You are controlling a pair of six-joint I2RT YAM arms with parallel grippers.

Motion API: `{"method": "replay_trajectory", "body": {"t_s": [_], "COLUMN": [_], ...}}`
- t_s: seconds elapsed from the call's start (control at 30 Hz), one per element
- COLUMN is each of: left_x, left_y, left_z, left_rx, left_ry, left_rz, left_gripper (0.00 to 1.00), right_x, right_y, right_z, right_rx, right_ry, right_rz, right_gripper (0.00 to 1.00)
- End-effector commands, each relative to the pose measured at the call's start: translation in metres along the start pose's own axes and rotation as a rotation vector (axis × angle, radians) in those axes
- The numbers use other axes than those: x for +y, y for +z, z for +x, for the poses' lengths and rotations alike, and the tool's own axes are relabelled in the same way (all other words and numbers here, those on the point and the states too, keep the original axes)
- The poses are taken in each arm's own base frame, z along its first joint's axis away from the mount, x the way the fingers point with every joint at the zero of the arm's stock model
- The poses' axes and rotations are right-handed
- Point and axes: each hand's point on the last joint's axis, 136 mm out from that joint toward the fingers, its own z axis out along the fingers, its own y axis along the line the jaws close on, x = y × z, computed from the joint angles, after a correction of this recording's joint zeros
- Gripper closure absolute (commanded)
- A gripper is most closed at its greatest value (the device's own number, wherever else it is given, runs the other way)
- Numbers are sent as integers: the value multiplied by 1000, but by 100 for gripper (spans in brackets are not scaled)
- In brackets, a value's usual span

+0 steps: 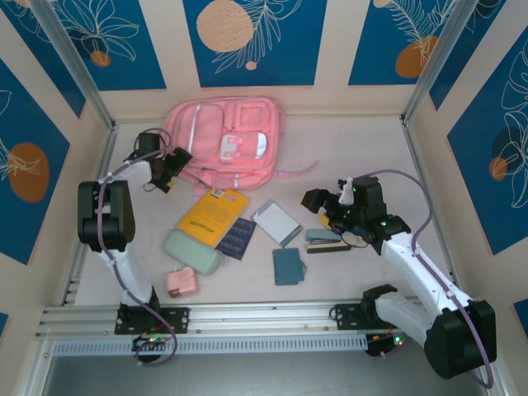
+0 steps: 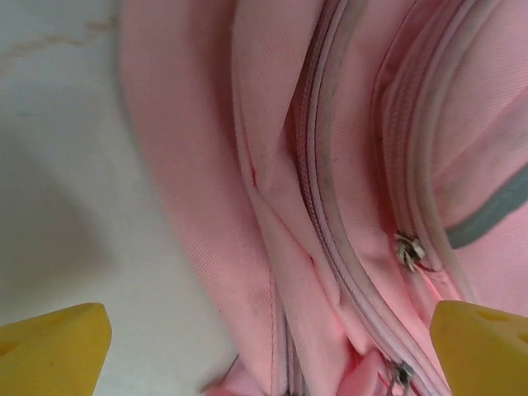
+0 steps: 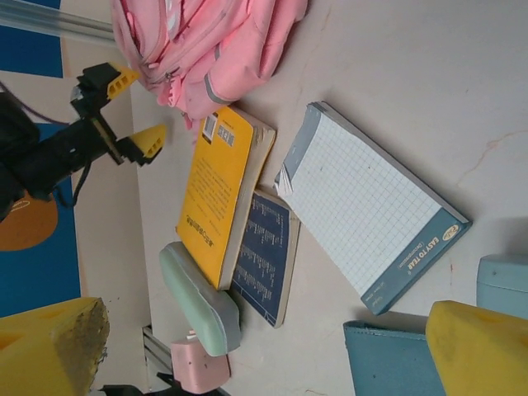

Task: Pack the student bag
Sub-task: Pick up the student bag at the top-center of the table.

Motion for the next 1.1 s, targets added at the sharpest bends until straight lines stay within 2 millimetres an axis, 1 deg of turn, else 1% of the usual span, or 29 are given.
{"method": "replay_trajectory", "body": {"t_s": [0.0, 0.07, 0.1, 0.17, 0.2, 0.23, 0.3, 0.37, 0.47, 0.5, 0.53, 0.57, 0.63, 0.67, 0.73, 0.83, 0.9, 0.93, 1.07], "left_x": [-38, -47, -51, -52, -51, -51, -51, -55, -68, -73, -77, -81, -96, -104, -118, -136, -143, -145, -151], "left_y": [10, 17, 19, 22, 22, 22, 21, 18, 7, 3, 0, -4, -11, -16, -25, -37, -46, -50, -65], "left_z": [-7, -3, -1, 3, 3, 3, 4, 4, 5, 6, 7, 7, 11, 13, 17, 29, 37, 39, 52], "left_rx": [40, 66, 80, 101, 103, 103, 108, 113, 102, 101, 104, 104, 104, 105, 116, 145, 152, 154, 172], "left_ry": [36, 52, 64, 82, 88, 93, 98, 94, 94, 98, 99, 92, 91, 96, 112, 127, 125, 117, 82], "left_rz": [199, 252, 267, 258, 246, 242, 235, 245, 271, 270, 272, 282, 323, 338, 357, 383, 395, 401, 431], "left_gripper": [10, 21, 31, 46, 55, 63, 84, 100, 100, 100, 100, 100, 100, 100, 100, 100, 100, 100, 100], "right_x": [4, 7, 9, 11, 13, 14, 18, 20, 26, 25, 23, 20, 20, 19, 22, 26, 31, 33, 39], "right_y": [7, 10, 12, 14, 16, 17, 19, 23, 28, 31, 32, 34, 38, 41, 44, 51, 59, 63, 93], "right_z": [3, 1, 0, -3, -5, -7, -11, -15, -16, -16, -16, -16, -18, -20, -26, -42, -55, -62, -89], "right_rx": [47, 58, 62, 66, 64, 62, 56, 55, 67, 69, 68, 72, 79, 79, 67, 29, 17, 8, -5], "right_ry": [17, 2, -2, -7, -12, -13, -16, -15, -39, -56, -68, -71, -41, -20, 1, 29, 57, 73, 159], "right_rz": [-45, -61, -64, -68, -71, -72, -80, -81, -73, -40, -3, 33, 49, 53, 51, 62, 59, 56, 32], "right_gripper": [1, 6, 9, 15, 18, 20, 26, 32, 34, 33, 31, 27, 19, 17, 15, 14, 7, 1, 1]}}
